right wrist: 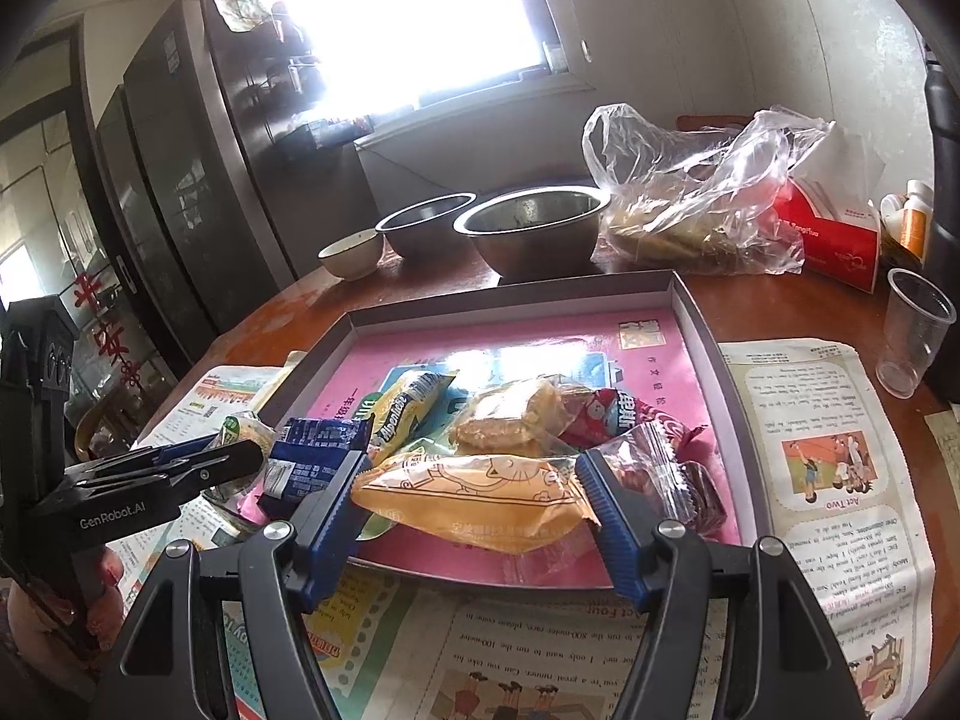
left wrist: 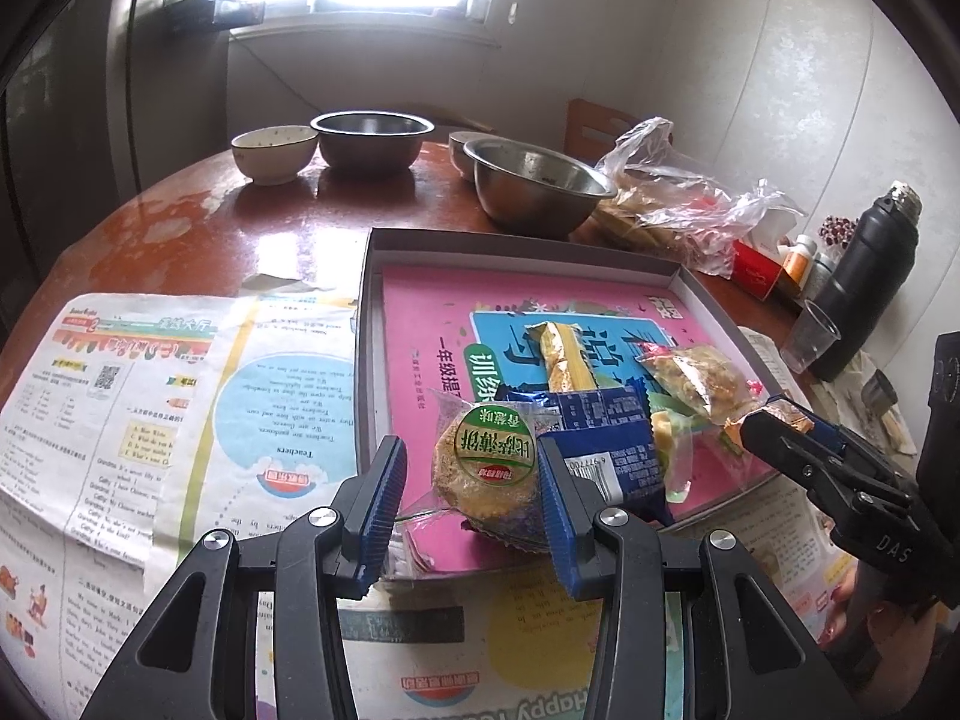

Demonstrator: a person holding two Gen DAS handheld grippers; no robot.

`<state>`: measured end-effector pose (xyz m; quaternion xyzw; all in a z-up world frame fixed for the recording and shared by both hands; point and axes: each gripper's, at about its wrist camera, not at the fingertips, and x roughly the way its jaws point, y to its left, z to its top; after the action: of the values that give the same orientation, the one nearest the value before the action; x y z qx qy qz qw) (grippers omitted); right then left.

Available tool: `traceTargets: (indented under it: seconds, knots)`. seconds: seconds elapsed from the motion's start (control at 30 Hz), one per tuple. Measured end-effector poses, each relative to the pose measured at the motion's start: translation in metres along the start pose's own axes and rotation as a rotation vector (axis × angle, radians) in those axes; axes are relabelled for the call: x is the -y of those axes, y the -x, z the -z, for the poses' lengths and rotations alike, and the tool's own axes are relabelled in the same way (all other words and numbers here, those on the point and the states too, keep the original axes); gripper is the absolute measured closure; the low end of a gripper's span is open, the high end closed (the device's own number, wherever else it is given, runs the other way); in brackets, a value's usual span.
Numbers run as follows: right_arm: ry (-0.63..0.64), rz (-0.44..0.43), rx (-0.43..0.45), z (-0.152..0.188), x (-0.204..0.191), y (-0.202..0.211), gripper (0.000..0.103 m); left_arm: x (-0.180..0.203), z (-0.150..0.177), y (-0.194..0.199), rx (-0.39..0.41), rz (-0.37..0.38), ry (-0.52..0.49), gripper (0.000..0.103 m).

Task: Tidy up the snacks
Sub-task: 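Carry the cookie and bread bun with both tools into the grey tray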

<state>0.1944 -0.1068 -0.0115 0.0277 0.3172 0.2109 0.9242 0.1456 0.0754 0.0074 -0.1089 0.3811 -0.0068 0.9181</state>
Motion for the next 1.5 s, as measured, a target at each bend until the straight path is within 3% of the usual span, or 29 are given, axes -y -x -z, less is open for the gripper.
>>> traceTargets:
  seconds: [0.97,1.5]
  knots:
    - [0.065,0.013,-0.019,-0.017,-0.027,-0.022,0.034,-0.005,0.0,-0.014,-0.009,0.023,-0.012,0.058]
    - [0.036,0.059,-0.013,-0.02,-0.012,-0.021,0.034,-0.006,0.0,-0.014,-0.007,0.027,-0.012,0.059]
